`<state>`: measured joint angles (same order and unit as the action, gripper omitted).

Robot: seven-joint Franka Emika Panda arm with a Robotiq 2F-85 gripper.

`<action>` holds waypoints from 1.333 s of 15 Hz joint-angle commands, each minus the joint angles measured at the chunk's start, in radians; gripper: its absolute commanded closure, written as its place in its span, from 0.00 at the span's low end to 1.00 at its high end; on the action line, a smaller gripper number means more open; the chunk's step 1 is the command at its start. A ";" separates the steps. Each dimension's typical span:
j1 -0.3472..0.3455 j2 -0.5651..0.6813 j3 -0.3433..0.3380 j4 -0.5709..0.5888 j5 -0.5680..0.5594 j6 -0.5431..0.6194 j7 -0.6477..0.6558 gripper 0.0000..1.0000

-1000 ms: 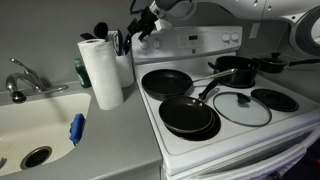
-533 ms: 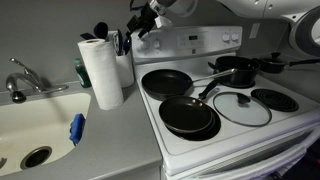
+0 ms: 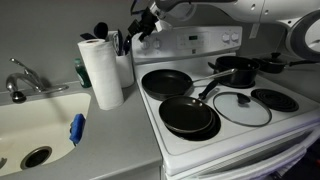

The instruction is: Turn on the stove

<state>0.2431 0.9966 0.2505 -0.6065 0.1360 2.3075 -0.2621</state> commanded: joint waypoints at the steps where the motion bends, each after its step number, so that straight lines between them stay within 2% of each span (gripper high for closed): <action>1: -0.009 0.041 0.023 0.065 0.013 -0.023 -0.046 0.00; 12: -0.010 0.067 0.047 0.098 0.016 -0.024 -0.079 0.00; 14: 0.001 0.068 0.024 0.096 -0.010 -0.009 -0.078 0.00; 20: 0.012 0.087 0.023 0.084 -0.022 -0.012 -0.115 0.00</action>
<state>0.2478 1.0549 0.2751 -0.5531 0.1233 2.2966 -0.3540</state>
